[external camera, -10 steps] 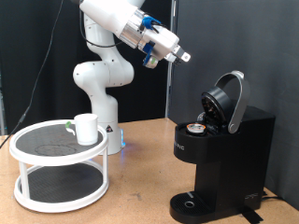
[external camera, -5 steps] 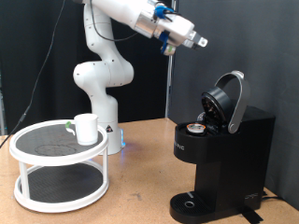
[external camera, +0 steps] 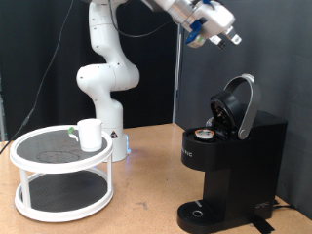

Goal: Make a cup of coffee with the keurig machine

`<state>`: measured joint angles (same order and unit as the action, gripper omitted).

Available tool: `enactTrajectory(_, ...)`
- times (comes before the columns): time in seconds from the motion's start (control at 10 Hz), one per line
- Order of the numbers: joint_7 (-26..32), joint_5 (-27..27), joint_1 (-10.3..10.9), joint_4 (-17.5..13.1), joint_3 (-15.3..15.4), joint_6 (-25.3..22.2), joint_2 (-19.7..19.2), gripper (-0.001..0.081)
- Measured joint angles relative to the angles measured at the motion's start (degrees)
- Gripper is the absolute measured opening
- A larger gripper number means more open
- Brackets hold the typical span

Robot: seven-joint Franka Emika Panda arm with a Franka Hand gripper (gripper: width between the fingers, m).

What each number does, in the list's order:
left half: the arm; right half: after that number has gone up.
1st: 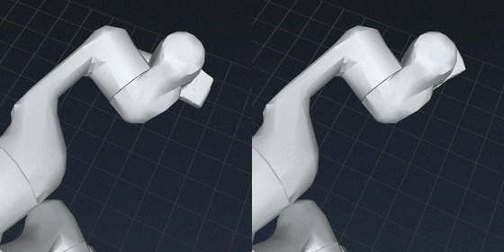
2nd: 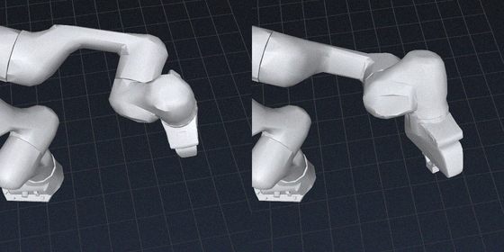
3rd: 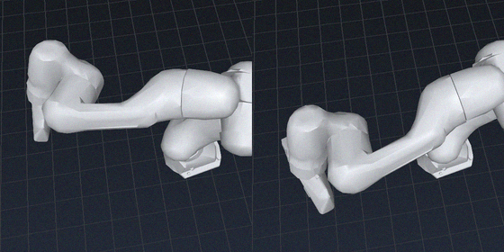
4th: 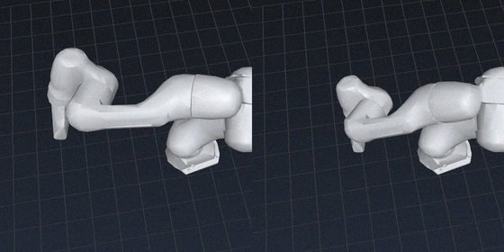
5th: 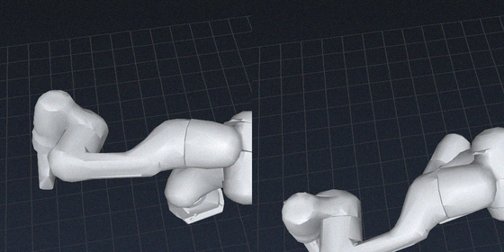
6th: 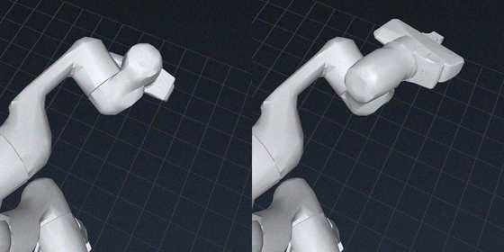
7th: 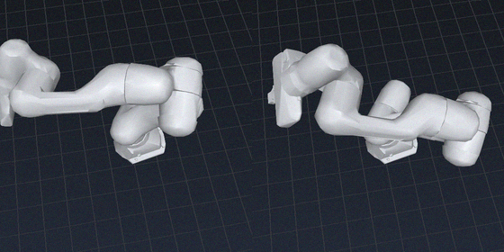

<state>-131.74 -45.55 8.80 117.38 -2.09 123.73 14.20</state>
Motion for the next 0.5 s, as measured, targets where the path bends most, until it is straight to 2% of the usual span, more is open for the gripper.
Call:
enactTrajectory(0.2, -3.54, 1.29, -0.05, -3.36, 1.78, -0.07, -2.41, 0.0734)
enactTrajectory(0.3, -3.19, 1.29, -0.08, -3.25, 1.77, -0.06, -2.39, 0.0734)
enactTrajectory(0.5, -3.66, 1.29, -0.01, -4.47, 1.91, -4.47, -3.01, 0.0734)
